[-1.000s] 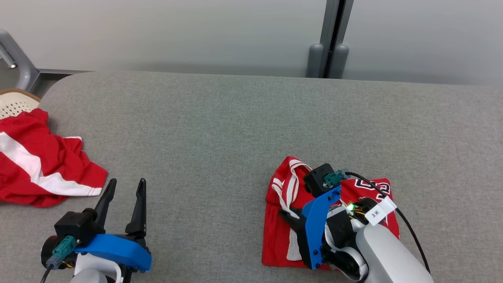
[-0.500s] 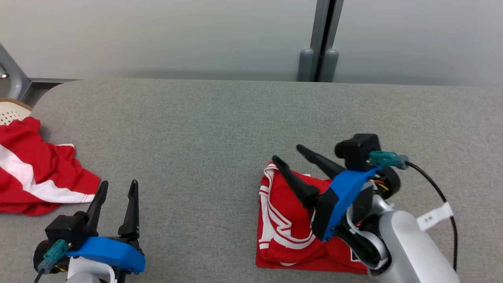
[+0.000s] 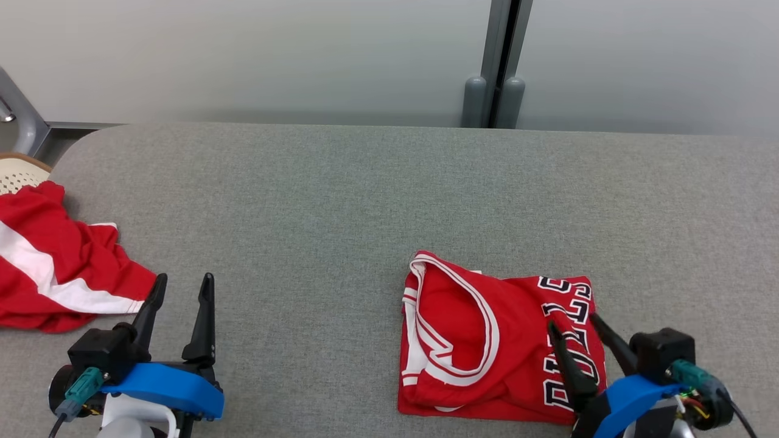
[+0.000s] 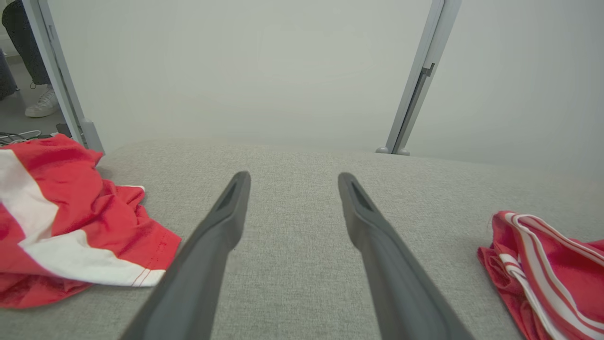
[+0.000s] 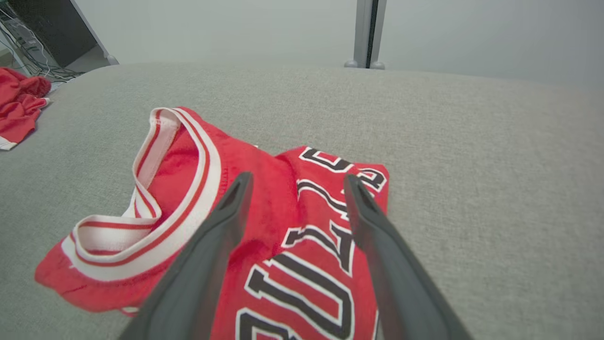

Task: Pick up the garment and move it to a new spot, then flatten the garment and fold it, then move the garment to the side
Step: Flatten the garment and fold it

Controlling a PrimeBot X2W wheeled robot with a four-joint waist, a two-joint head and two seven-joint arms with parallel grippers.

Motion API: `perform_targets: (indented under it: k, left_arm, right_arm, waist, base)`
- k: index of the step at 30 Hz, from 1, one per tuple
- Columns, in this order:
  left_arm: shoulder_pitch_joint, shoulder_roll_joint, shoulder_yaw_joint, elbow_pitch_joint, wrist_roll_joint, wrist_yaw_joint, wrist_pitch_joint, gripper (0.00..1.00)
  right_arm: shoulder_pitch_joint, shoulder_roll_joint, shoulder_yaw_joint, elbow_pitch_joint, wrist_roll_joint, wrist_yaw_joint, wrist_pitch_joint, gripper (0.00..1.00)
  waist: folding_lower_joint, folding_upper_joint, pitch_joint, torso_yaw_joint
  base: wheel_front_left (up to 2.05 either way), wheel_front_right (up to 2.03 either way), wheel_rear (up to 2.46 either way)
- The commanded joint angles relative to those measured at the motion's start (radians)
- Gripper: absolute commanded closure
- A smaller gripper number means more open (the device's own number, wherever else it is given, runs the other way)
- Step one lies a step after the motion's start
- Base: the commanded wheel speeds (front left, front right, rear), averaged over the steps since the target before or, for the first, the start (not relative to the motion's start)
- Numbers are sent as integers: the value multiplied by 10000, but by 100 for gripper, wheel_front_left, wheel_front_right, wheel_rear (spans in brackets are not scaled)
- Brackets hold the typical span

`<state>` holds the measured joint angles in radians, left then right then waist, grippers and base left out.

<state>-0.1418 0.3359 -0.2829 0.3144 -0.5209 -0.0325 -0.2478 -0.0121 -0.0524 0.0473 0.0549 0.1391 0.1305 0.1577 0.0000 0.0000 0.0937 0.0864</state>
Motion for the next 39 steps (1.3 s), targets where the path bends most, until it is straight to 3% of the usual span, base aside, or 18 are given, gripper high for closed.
perform_targets:
  k: [1, 2, 3, 4, 5, 10, 17, 22, 26, 27, 28, 33, 39]
  left_arm:
    - [-113, 79, 37, -52, -29, 40, 26, 0]
    - [-119, 114, 50, -80, -42, 46, 30, 0]
    - [-117, 137, 64, -108, -51, 59, 34, 0]
    - [-111, 158, 80, -139, -51, 74, 40, 0]
    - [-104, 179, 101, -172, -54, 67, 43, 0]
    - [-102, 205, 264, -322, -196, 206, 20, 0]
    - [-139, 261, 272, -395, -282, 223, 41, 0]
    - [-88, 251, 212, -368, -311, 241, 41, 0]
    - [92, 286, 230, -358, -336, 284, 25, 0]
    - [141, 296, 241, -373, -343, 308, 20, 0]
    - [176, 302, 262, -388, -355, 336, 16, 0]
    - [422, 319, 312, -527, -408, 442, -7, 0]
    - [775, 254, 334, -797, -413, 555, -57, 0]
  right_arm:
    - [185, 15, 126, 195, 50, 5, -215, 5]
    - [227, 19, 281, 396, 156, 5, -348, 51]
    - [203, 21, 438, 554, 181, 5, -508, 62]
    - [117, 23, 625, 759, 237, 5, -651, 89]
    - [5, 24, 842, 982, 299, 5, -765, 100]
    - [-835, 17, 2017, 2141, 473, 5, -1171, 100]
    - [-2085, 17, 4629, 3879, 1070, 5, -495, 100]
    - [-2572, 15, 6487, 4056, 2296, 5, -32, 100]
    - [-2765, -2, 6981, 3586, 3451, 5, -492, 100]
    - [-2764, -3, 6875, 3448, 3644, 5, -763, 56]
    - [-2757, 0, 6706, 3313, 3767, 5, -1023, 0]
    - [-2404, 1, 5009, 2566, 3601, 5, -2246, 0]
    - [-1590, 5, 1839, 1210, 2312, 5, -2650, 0]
  waist:
    - [0, 0, 17, -9]
    - [0, 0, 32, -27]
    - [0, 0, 43, -40]
    - [0, 0, 61, -52]
    - [0, 0, 81, -60]
    - [0, 0, 200, -50]
    - [0, 0, 299, 188]
    - [0, 0, 266, 331]
    - [0, 0, 162, 286]
    - [0, 0, 126, 254]
    - [0, 0, 87, 206]
    - [0, 0, -147, -129]
    - [0, 0, -417, -543]
  base:
    - [0, 0, 0]
    - [0, 0, 0]
    - [0, 0, 0]
    - [0, 0, 0]
    - [0, 0, 0]
    - [0, 0, 0]
    - [0, 0, 0]
    - [0, 0, 0]
    - [0, 0, 0]
    - [0, 0, 0]
    - [0, 0, 0]
    - [0, 0, 0]
    - [0, 0, 0]
